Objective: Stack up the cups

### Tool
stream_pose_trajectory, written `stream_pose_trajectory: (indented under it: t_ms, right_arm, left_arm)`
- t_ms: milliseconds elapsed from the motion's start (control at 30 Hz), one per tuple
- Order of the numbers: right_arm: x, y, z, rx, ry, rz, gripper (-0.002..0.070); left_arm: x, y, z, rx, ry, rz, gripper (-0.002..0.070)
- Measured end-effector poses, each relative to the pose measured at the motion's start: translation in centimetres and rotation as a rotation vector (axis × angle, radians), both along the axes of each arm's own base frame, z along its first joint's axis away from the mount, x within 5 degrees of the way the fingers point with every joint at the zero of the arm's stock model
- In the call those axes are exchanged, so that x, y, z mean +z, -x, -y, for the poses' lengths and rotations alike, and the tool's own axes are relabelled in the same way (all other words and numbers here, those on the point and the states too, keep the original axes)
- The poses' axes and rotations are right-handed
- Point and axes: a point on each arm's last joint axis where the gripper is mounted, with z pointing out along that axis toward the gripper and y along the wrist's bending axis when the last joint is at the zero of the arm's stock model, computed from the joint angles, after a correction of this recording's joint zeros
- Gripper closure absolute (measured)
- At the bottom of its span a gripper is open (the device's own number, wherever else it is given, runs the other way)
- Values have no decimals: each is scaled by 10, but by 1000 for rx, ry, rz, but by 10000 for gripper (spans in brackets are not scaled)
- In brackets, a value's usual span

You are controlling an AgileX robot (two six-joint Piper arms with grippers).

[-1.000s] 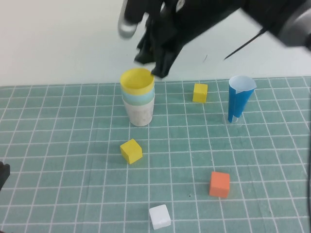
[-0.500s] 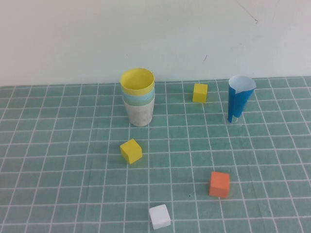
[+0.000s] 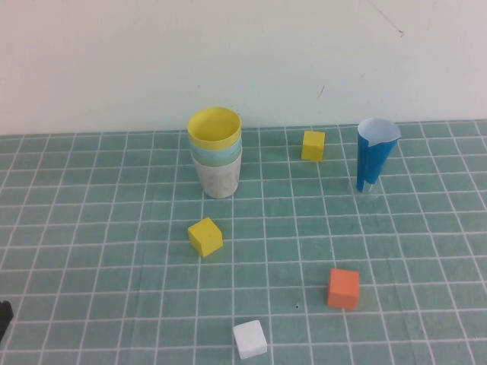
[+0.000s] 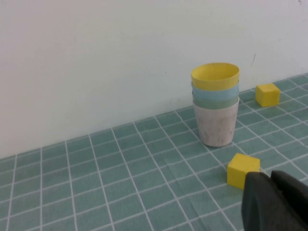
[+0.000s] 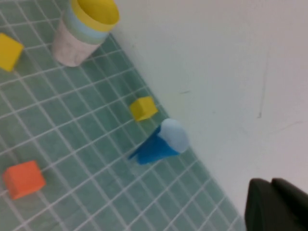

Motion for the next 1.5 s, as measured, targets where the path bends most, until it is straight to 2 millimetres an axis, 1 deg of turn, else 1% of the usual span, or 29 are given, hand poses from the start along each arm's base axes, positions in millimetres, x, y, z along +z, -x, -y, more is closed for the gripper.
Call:
stream_pose_trajectory:
  t_ms: [133, 233, 333, 500, 633, 733, 867, 1033, 1367, 1500]
  right_arm:
    - [-46, 29, 13, 22, -58, -81, 678]
    - [-76, 50, 20, 35, -110, -148, 678]
    - [-100, 70, 27, 54, -183, -198, 678]
    - [-139, 90, 38, 58, -200, -229, 678]
    - [-156, 96, 41, 57, -195, -249, 678]
    - [-164, 99, 40, 61, -212, -304, 678]
    - [-167, 103, 37, 72, -248, -361, 678]
    - [-166, 103, 37, 75, -260, -369, 678]
    - [-167, 104, 37, 75, -260, -372, 678]
    - [-167, 104, 37, 75, -260, -374, 678]
  left_arm:
    - [-2, 0, 0, -1, -6, -18, 677]
    - [-2, 0, 0, -1, -6, -20, 677]
    - [-2, 0, 0, -1, -6, -20, 677]
    - [-2, 0, 0, -1, -4, -22, 677]
    - [-2, 0, 0, 0, -2, -23, 677]
    - [-2, 0, 0, 0, -2, -23, 677]
    - [-6, -1, 0, 0, -3, -27, 677]
    - [-22, -2, 1, 0, -15, -73, 677]
    - [-75, 4, -1, -2, -19, -138, 677]
    - [-80, 6, -1, 5, 3, -168, 677]
